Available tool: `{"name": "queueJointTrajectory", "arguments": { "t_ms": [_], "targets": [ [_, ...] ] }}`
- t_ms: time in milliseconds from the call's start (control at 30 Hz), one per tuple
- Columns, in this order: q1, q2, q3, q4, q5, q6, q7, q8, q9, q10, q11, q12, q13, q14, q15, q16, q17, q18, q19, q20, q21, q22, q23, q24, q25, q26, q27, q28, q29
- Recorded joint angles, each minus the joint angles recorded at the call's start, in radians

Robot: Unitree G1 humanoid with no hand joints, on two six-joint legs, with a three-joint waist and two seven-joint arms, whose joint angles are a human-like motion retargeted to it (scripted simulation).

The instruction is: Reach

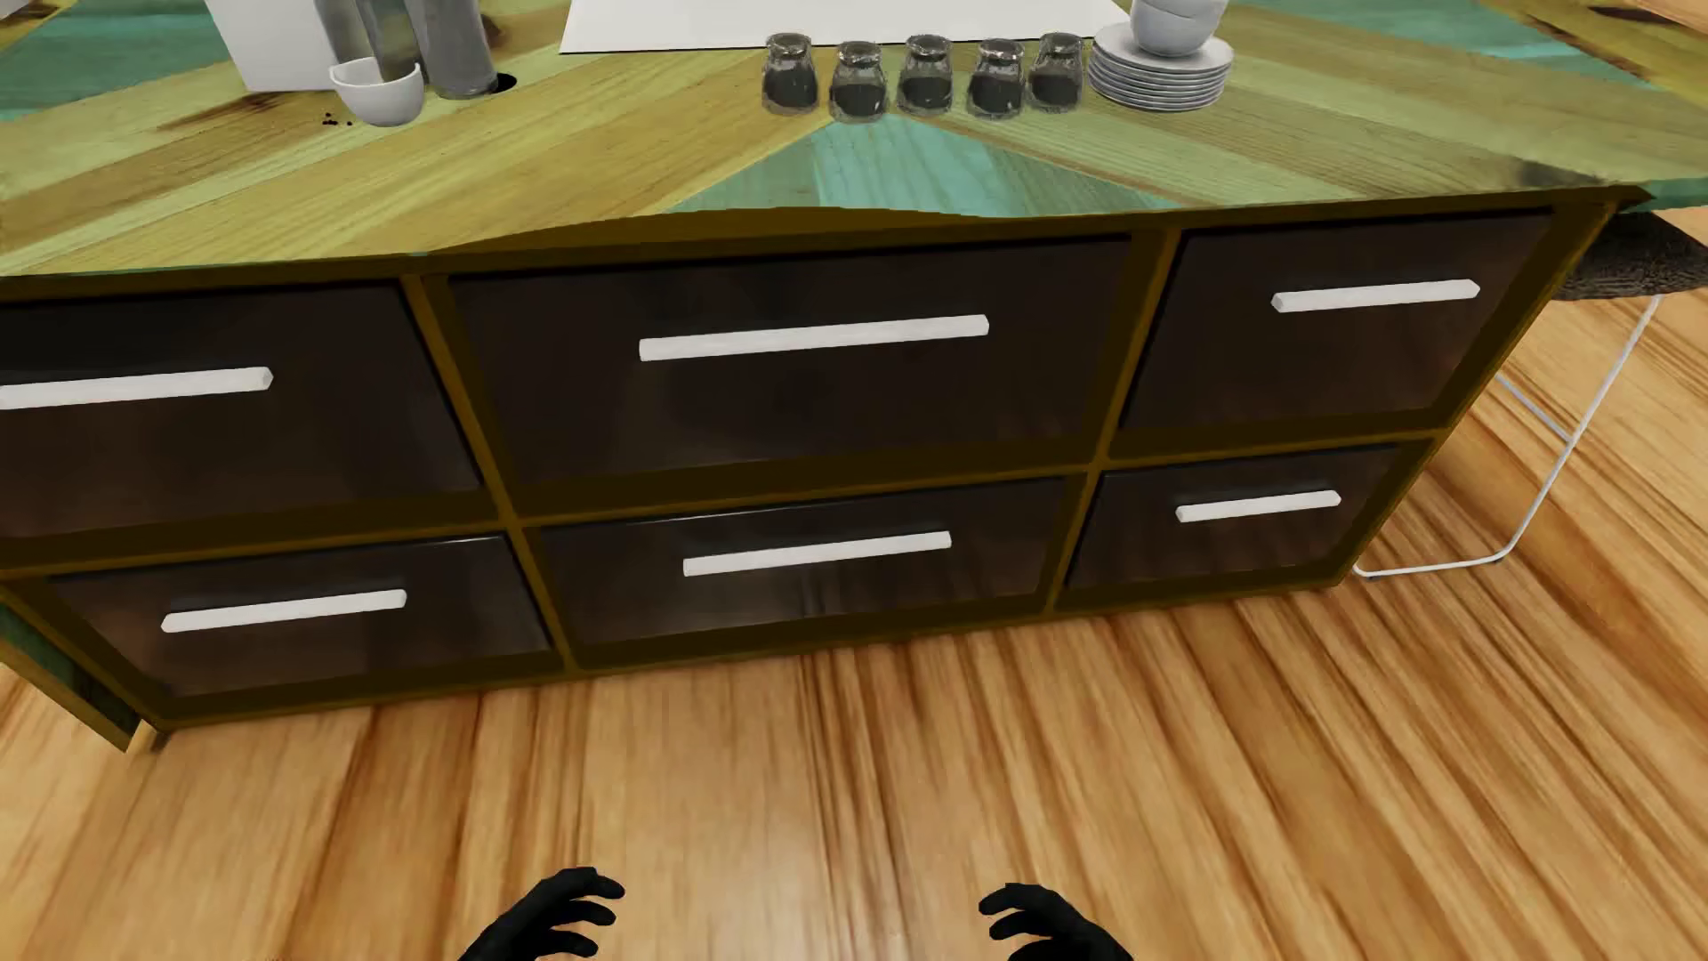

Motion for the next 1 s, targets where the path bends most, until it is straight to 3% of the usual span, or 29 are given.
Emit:
{"name": "queueJointTrajectory", "arguments": {
  "t_ms": [33, 67, 333, 600, 700, 833, 1000],
  "targets": [
    [0.011, -0.005, 0.013, 0.009, 0.006, 0.005, 0.000, 0.000, -0.008, -0.008, 0.002, 0.005, -0.001, -0.003, -0.014, -0.003, 0.001, 0.000, 0.000, 0.019, 0.004, 0.004, 0.005, 0.000, 0.000, 0.000, 0.000, 0.000, 0.000],
    [0.011, -0.010, 0.016, 0.010, 0.008, 0.002, 0.000, 0.000, -0.011, -0.009, 0.015, -0.005, 0.006, -0.003, -0.027, 0.005, 0.003, 0.000, 0.000, -0.063, -0.005, 0.003, 0.010, 0.000, 0.000, 0.000, 0.000, 0.000, 0.000],
    [0.014, -0.005, 0.016, 0.010, 0.007, 0.001, 0.000, 0.000, -0.008, -0.008, 0.011, -0.018, -0.017, -0.002, -0.026, 0.010, 0.010, 0.000, 0.000, -0.065, -0.019, -0.007, 0.023, 0.000, 0.000, 0.000, 0.000, 0.000, 0.000],
    [0.012, -0.012, 0.029, 0.011, 0.007, 0.019, 0.000, 0.000, -0.011, -0.010, 0.017, -0.221, -0.231, 0.010, -0.027, 0.073, -0.053, 0.000, 0.000, -0.153, -0.039, -0.063, -0.028, 0.000, 0.000, 0.000, 0.000, 0.000, 0.000],
    [0.018, -0.008, 0.046, 0.009, 0.007, 0.024, 0.000, 0.000, -0.008, -0.012, 0.012, -0.442, -0.428, 0.015, -0.016, 0.149, -0.127, 0.000, 0.000, -0.181, -0.075, -0.129, -0.071, 0.000, 0.000, 0.000, 0.000, 0.000, 0.000],
    [0.023, -0.005, 0.060, 0.007, 0.007, 0.029, 0.000, 0.000, -0.010, -0.012, 0.011, -0.851, -0.803, 0.018, -0.010, 0.266, -0.269, 0.000, 0.000, -0.184, -0.109, -0.146, -0.065, 0.000, 0.000, 0.000, 0.000, 0.000, 0.000],
    [0.029, -0.003, 0.076, -0.002, 0.007, 0.026, 0.000, 0.000, -0.021, -0.015, 0.012, -1.424, -1.408, 0.023, -0.007, 0.433, -0.493, 0.000, 0.000, -0.349, 0.097, -0.052, 0.042, 0.000, 0.000, 0.000, 0.000, 0.000, 0.000]
  ]
}}
